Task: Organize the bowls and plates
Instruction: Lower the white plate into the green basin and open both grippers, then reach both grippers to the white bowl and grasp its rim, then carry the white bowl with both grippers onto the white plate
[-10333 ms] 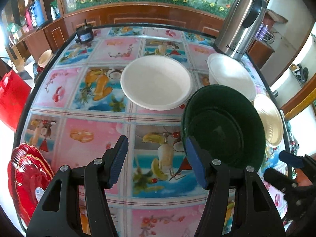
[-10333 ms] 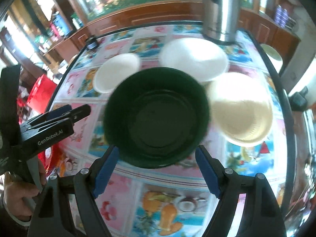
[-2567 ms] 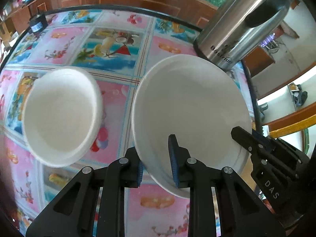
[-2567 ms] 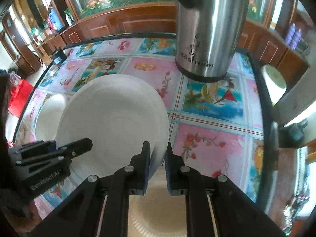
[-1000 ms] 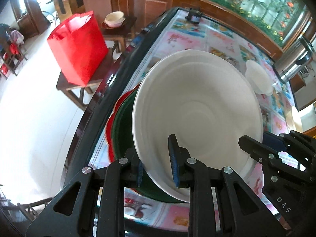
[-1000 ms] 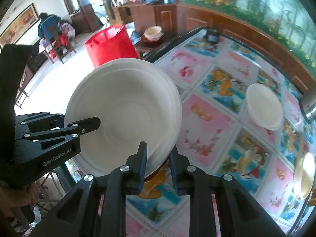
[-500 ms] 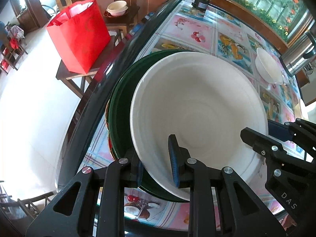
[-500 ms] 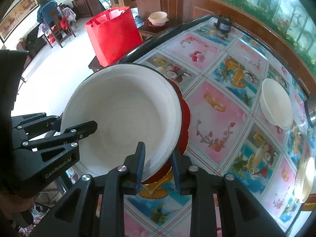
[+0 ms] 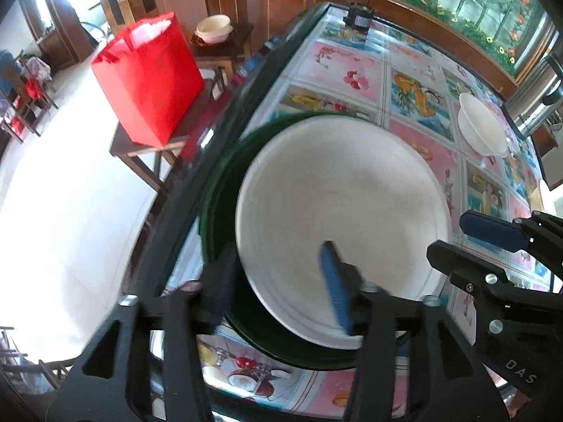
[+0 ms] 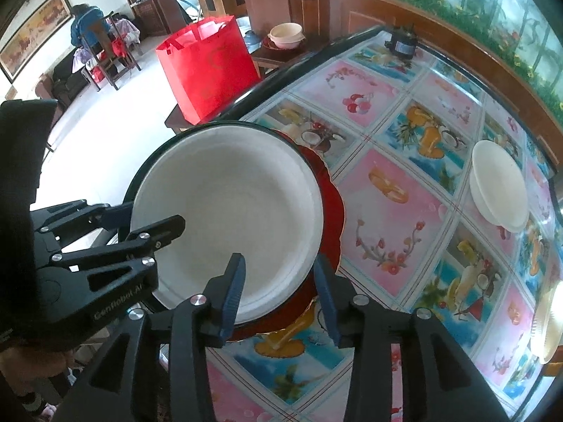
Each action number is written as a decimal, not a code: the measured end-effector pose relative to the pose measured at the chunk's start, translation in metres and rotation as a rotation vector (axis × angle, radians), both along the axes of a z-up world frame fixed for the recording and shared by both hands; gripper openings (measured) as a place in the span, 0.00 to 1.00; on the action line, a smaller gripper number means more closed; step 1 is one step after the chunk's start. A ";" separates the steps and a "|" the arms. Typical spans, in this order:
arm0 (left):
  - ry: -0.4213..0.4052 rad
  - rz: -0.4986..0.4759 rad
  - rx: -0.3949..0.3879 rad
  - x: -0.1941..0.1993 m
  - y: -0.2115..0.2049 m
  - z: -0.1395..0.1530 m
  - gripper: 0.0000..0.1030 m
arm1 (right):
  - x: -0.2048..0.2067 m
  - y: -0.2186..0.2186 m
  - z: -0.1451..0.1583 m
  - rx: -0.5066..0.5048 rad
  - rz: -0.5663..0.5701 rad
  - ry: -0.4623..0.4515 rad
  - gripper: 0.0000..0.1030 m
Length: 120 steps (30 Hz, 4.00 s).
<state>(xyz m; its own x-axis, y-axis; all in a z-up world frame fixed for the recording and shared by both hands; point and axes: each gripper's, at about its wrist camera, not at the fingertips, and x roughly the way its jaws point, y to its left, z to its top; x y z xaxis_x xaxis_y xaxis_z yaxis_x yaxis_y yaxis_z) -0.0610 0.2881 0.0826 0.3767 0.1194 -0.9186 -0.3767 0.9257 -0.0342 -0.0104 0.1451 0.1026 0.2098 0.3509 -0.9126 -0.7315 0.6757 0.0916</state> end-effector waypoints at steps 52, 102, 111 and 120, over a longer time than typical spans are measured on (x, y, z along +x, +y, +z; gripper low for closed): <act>0.000 -0.138 -0.114 0.270 -0.166 -0.017 0.63 | 0.237 -0.216 -0.031 0.073 -0.427 0.053 0.60; -0.042 -0.104 -0.077 0.064 -0.073 0.037 0.19 | 0.053 -0.100 0.017 0.086 -0.127 0.070 0.18; -0.049 -0.028 -0.046 0.024 -0.021 0.047 0.19 | 0.022 -0.039 0.025 0.080 -0.024 0.056 0.19; 0.003 0.036 -0.049 0.004 0.007 0.016 0.19 | 0.010 0.002 -0.001 0.024 0.037 0.086 0.19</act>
